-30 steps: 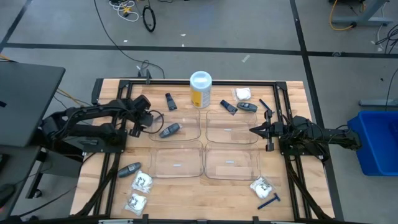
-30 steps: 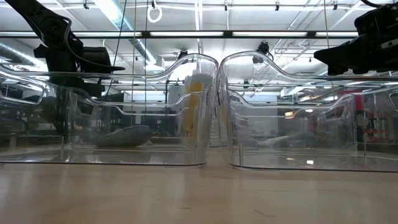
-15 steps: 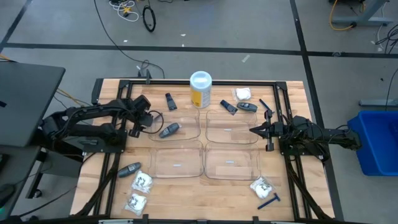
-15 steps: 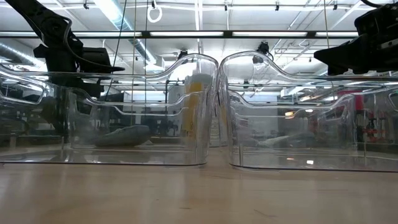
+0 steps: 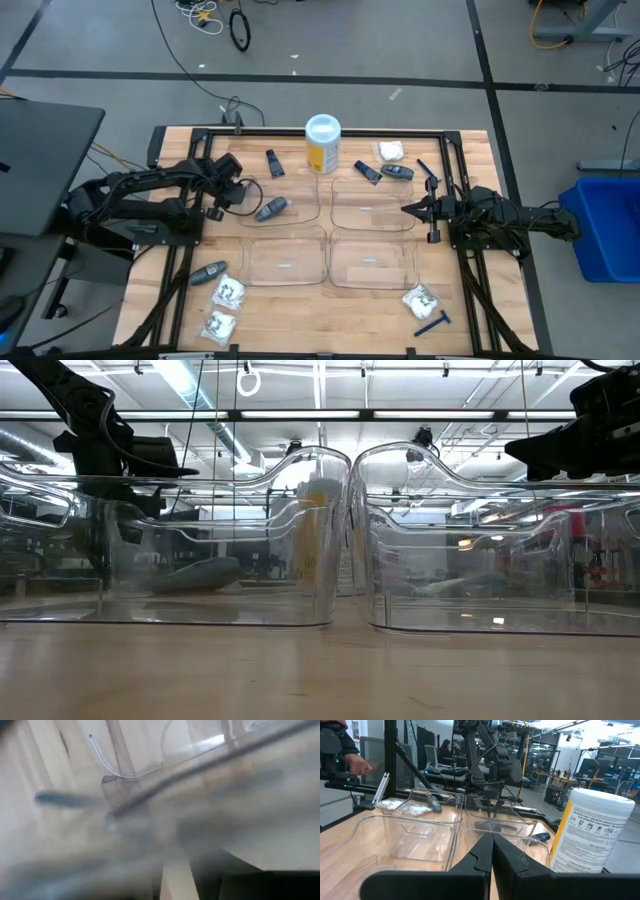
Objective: Pick & Place Travel size toiletries
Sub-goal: Put the left blue shaver into the bottom left transparent bin
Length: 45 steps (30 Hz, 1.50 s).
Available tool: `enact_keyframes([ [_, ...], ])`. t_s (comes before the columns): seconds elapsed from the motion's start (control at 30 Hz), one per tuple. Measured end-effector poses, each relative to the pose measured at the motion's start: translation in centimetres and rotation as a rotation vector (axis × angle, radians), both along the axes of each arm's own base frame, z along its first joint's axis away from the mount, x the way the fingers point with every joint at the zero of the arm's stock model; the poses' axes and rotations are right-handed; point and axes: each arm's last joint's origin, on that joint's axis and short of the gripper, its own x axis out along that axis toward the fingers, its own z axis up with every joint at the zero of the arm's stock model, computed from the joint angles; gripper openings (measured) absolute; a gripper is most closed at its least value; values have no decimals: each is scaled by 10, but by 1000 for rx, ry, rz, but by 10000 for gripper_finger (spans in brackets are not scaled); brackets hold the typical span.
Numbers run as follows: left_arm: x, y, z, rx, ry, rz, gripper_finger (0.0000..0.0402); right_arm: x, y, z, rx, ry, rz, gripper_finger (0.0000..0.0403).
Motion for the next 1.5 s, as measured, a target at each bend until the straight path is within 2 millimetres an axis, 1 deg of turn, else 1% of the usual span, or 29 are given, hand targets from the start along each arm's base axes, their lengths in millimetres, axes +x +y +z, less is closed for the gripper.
enact_keyframes([
  [0.2,0,0,0,-1,1,-3,65,0,0,0,0,0,0,12],
  [0.53,0,0,0,11,8,-9,52,0,0,0,0,0,0,12],
  [0.8,-1,1,1,45,28,8,48,0,0,0,0,0,0,12],
  [1.0,1,3,5,66,44,19,47,0,0,0,0,0,0,12],
  [1.27,-1,2,5,46,66,19,46,0,0,0,0,0,0,12],
  [1.5,-3,2,7,64,85,26,46,0,0,0,0,0,0,12],
])
